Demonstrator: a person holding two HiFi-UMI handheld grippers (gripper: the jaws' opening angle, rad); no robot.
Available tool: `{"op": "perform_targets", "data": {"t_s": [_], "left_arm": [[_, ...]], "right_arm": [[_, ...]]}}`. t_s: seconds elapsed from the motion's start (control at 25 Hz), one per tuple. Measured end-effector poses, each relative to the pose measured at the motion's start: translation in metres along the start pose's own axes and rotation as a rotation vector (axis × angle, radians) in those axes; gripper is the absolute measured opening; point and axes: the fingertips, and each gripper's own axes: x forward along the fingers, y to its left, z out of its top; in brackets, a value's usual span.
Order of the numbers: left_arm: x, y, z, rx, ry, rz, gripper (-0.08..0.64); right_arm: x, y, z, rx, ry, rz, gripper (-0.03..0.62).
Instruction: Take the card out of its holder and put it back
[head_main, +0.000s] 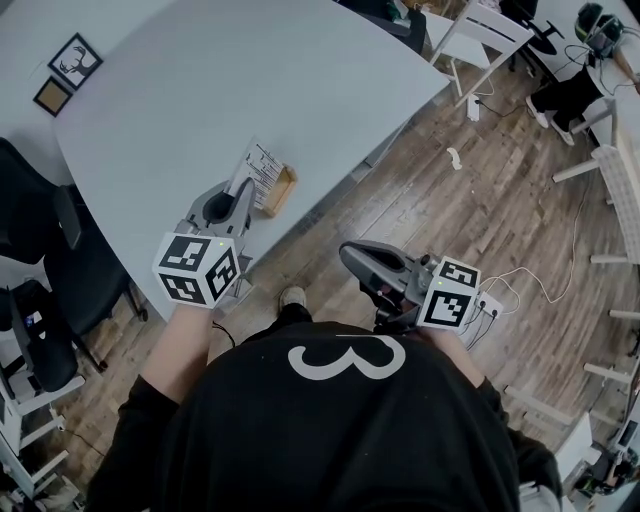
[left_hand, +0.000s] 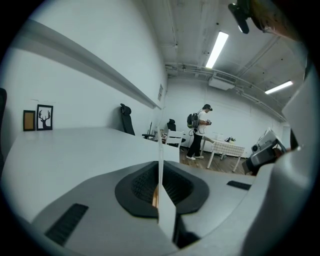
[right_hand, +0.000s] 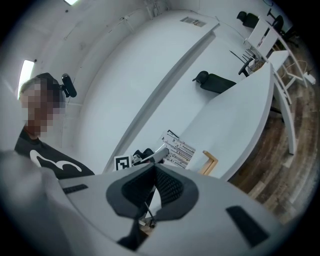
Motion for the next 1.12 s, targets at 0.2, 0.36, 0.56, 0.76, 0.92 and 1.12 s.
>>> {"op": "perform_targets", "data": {"t_s": [0.2, 0.36, 0.56, 0.76, 0.92, 1.12], "left_arm": [[-0.024, -0.02, 0.008, -0.033, -0.037, -0.011, 0.026], [-0.041, -0.044, 0.011, -0.083, -0.049, -0.058, 0.026], [-0.067, -0.071, 0.008, -0.159, -0.054, -0.112, 0.026], [-0.099, -0.114, -0.008, -0.206, -0.048, -0.158, 0.026], [-0.123, -0.153, -0.017, -0.221, -0.049, -0.187, 0.025], [-0.124, -0.154, -0.016, -0.242, -0.052, -0.218, 0.026]], "right_arm": [[-0.008, 0.011, -0.006, -0.007, 0.009, 0.022, 0.011], [-0.015, 0.02, -0.01, -0.014, 0.022, 0.043, 0.011], [-0.02, 0.033, -0.018, -0.034, 0.038, 0.073, 0.011], [-0.044, 0.055, -0.035, -0.064, 0.041, 0.103, 0.011], [-0.071, 0.073, -0.048, -0.088, 0.044, 0.124, 0.011], [-0.067, 0.073, -0.045, -0.102, 0.059, 0.123, 0.011]]}}
